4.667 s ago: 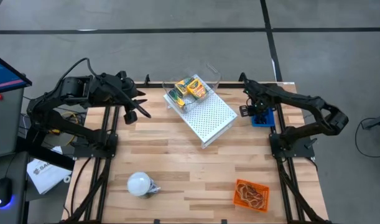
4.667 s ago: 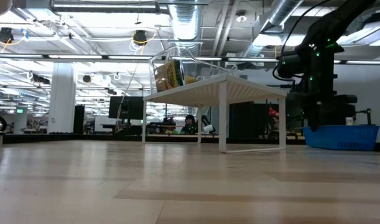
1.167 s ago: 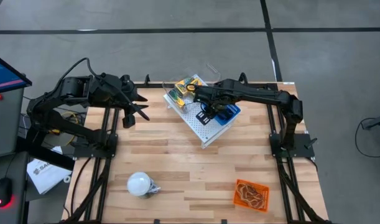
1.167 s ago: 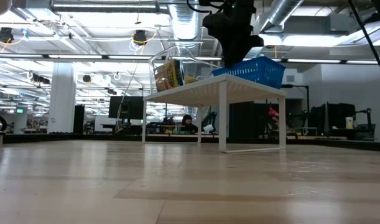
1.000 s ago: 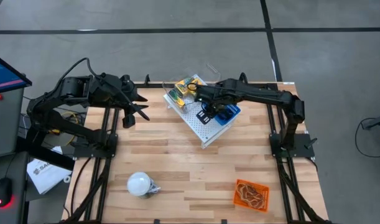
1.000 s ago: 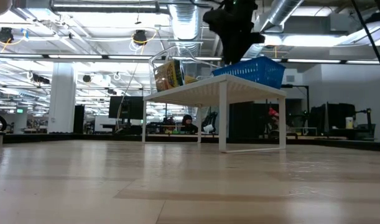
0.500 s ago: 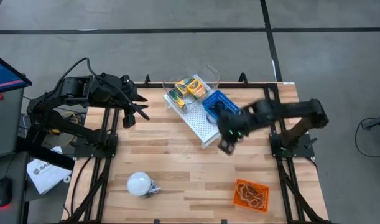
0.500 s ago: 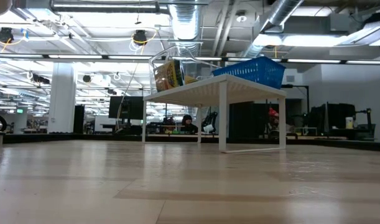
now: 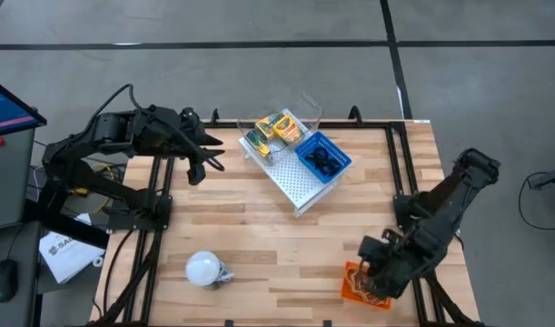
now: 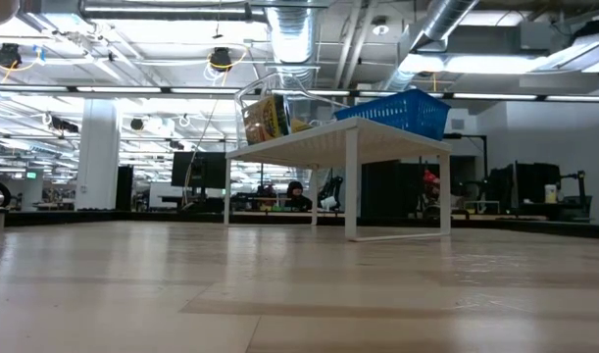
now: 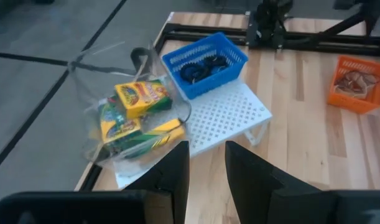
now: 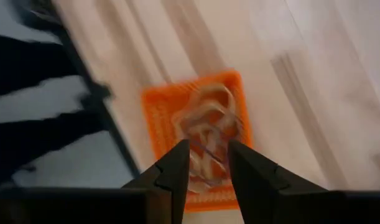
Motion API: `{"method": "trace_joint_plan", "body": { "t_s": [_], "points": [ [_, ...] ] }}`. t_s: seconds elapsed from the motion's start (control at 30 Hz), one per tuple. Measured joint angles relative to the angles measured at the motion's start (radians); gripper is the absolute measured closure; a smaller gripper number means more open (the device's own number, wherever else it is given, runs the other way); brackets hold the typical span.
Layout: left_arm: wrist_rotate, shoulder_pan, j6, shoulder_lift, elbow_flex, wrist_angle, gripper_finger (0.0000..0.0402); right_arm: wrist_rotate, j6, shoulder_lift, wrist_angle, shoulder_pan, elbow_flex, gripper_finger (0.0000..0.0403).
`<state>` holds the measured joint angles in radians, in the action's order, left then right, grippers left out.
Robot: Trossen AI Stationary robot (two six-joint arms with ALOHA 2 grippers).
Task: Pick & Place Office Desk Supplies
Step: Put the orange bin on the shelf
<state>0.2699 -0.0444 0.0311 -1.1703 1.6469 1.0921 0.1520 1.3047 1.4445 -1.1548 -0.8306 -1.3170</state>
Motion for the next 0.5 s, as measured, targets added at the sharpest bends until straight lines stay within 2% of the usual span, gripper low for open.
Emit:
{"method": "trace_joint_plan", "body": {
  "t_s": [0.1,0.3,0.4,0.5],
  "points": [
    [0.0,0.024,0.0,-0.015,-0.001,0.0,0.0309,0.004,0.067,-0.006,0.03,-0.039,0.089,0.029],
    [0.022,0.104,0.005,-0.047,0.0,0.027,0.0309,0.002,0.171,-0.017,0.25,-0.061,0.241,0.0254],
    [0.056,0.145,0.013,-0.046,-0.001,0.091,0.0309,-0.029,0.155,0.0,0.232,-0.046,0.26,0.0231],
    [0.057,0.187,0.037,-0.03,-0.001,0.131,0.0309,-0.084,0.039,0.006,0.211,0.001,0.261,0.021]
  ]
}}
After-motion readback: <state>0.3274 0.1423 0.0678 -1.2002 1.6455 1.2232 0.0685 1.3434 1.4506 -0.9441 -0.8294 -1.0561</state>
